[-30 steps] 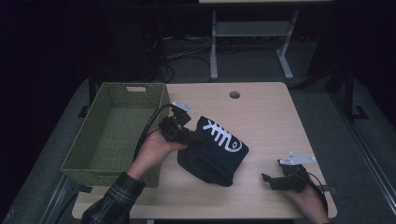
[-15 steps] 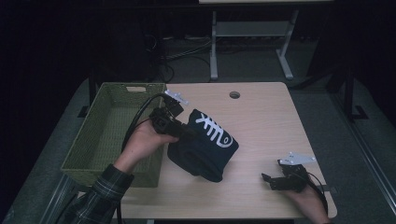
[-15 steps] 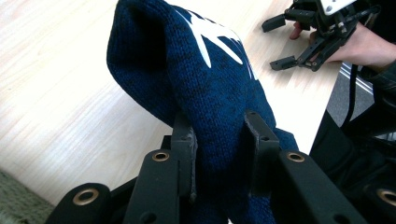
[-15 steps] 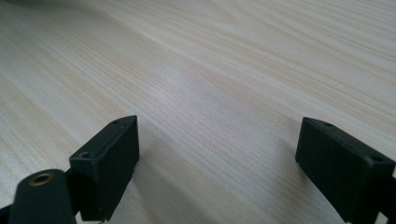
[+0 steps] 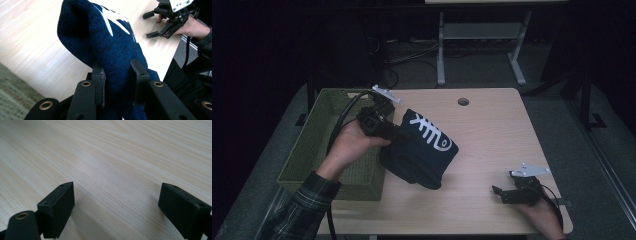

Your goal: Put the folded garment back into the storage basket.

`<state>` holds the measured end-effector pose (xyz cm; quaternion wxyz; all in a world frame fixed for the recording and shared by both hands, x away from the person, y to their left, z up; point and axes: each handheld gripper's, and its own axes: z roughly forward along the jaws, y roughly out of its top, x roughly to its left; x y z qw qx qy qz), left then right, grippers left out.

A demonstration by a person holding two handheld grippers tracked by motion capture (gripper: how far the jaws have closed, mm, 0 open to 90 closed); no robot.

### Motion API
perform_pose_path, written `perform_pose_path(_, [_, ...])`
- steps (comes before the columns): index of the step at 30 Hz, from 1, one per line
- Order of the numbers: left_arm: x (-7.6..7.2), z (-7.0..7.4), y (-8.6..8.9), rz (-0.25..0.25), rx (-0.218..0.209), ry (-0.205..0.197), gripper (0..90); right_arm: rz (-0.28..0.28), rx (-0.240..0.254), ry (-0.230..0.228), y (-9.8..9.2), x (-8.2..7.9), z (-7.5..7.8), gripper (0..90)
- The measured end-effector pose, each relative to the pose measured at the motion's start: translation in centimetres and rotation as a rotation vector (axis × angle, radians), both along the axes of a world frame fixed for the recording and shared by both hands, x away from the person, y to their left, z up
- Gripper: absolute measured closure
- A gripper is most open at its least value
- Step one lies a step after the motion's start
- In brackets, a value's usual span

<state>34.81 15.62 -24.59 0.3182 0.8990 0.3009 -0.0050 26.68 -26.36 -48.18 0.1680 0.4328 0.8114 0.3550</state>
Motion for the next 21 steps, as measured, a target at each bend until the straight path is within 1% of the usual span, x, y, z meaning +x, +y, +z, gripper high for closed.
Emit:
perform_pose_path(2, [-0.1, 0.4, 0.5, 0.004, -0.004, -0.004, 70.0, 0.000, 0.000, 0.000, 0.0, 0.0, 0.0, 13.1])
perform_pose_path(4, [-0.2, 1.0, 1.1, 0.020, -0.015, -0.009, 70.0, 0.000, 0.000, 0.000, 0.0, 0.0, 0.0, 13.1])
perform_pose_path(7, [-0.3, 1.5, 1.9, 0.033, -0.020, -0.015, 70.0, 0.000, 0.000, 0.000, 0.0, 0.0, 0.0, 13.1])
perform_pose_path(16, [-0.6, 2.7, 4.9, 0.084, -0.021, -0.025, 70.0, -0.002, 0.000, 0.001, 0.0, 0.0, 0.0, 13.2])
perform_pose_path(21, [-0.9, 3.5, 6.6, 0.121, -0.023, -0.033, 70.1, -0.004, 0.000, 0.002, 0.0, 0.0, 0.0, 13.2])
